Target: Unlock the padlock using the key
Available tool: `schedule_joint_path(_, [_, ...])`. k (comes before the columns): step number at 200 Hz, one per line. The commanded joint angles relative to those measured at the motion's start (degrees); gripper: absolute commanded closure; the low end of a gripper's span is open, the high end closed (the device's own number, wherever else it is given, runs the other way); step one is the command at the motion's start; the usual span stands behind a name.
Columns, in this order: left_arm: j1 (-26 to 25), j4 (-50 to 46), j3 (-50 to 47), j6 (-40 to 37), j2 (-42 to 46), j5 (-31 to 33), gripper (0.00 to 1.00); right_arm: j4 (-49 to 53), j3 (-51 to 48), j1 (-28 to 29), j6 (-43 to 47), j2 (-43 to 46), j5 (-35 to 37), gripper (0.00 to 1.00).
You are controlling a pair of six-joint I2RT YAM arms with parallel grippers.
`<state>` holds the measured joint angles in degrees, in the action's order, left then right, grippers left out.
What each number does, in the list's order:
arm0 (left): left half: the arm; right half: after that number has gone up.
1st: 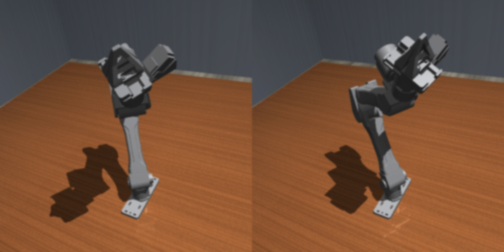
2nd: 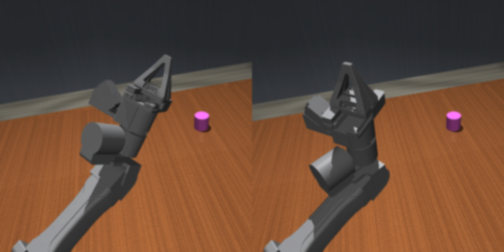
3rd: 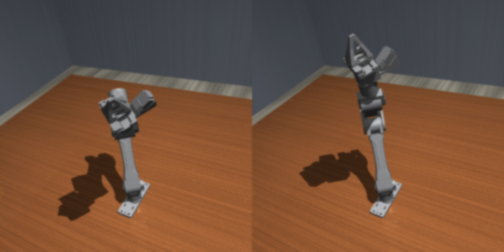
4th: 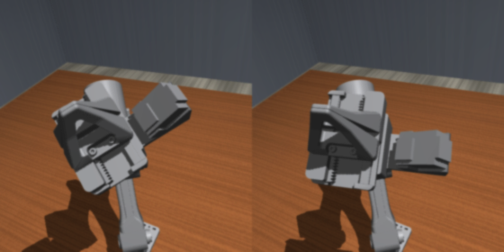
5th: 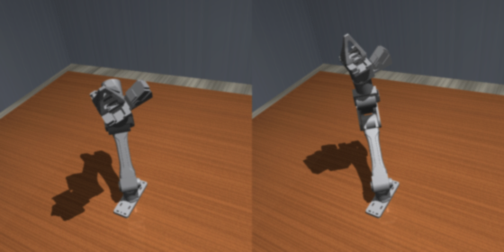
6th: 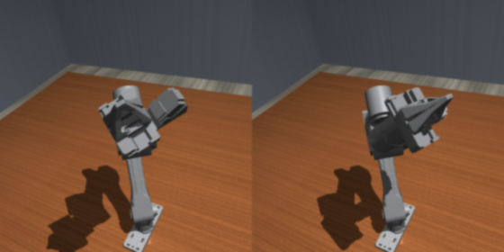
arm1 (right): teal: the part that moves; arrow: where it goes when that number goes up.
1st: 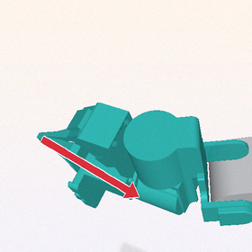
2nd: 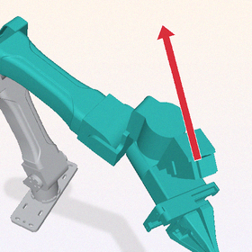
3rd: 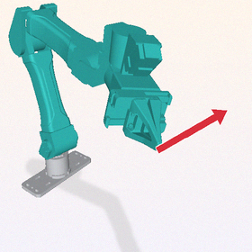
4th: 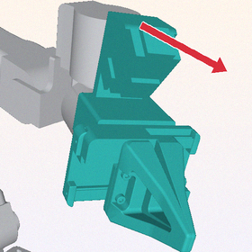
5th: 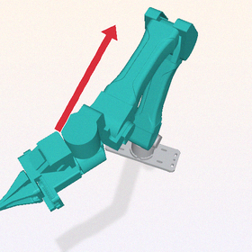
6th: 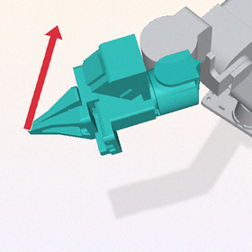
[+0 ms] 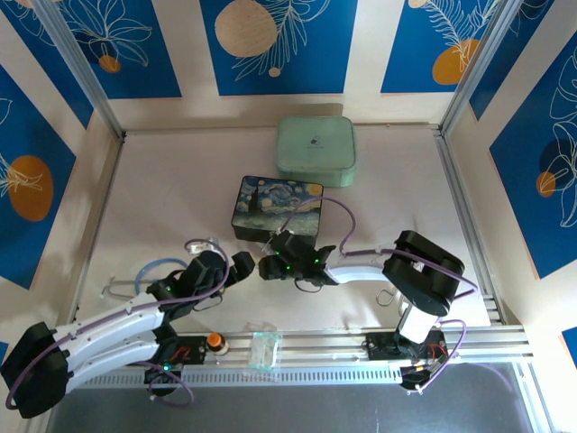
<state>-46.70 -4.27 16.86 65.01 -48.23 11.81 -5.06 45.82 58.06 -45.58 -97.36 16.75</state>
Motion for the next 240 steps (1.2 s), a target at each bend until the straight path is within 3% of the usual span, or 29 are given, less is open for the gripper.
schedule_joint_path(1, [0.87,-0.22,2.04,-1.83,0.02,0.04,0.0,1.45,2.61,0.38,0.1,-2.97,2.81,0.36])
schedule_joint_path(81, [1.67,0.49,1.07,-1.22,0.2,-0.38,0.01,1.14,4.21,0.6,-1.54,-8.09,8.65,0.51])
schedule_joint_path(167, [3.64,0.58,1.57,-2.53,-0.77,-1.27,0.0,-5.85,-2.1,-0.39,-4.47,-6.58,3.89,0.74])
schedule_joint_path(202, [5.86,0.35,4.66,-5.86,-2.97,-1.82,0.0,-14.79,-7.86,-2.47,-5.89,-5.05,-1.53,0.8])
schedule_joint_path(215, [7.58,-1.12,7.5,-8.14,-4.53,-0.27,0.0,-18.46,-10.01,-3.33,-6.36,-4.74,-3.82,0.87])
schedule_joint_path(240, [10.62,-3.34,14.91,-13.14,-10.93,5.1,0.02,-22.09,-13.42,-4.33,-8.31,-3.9,-5.77,0.88])
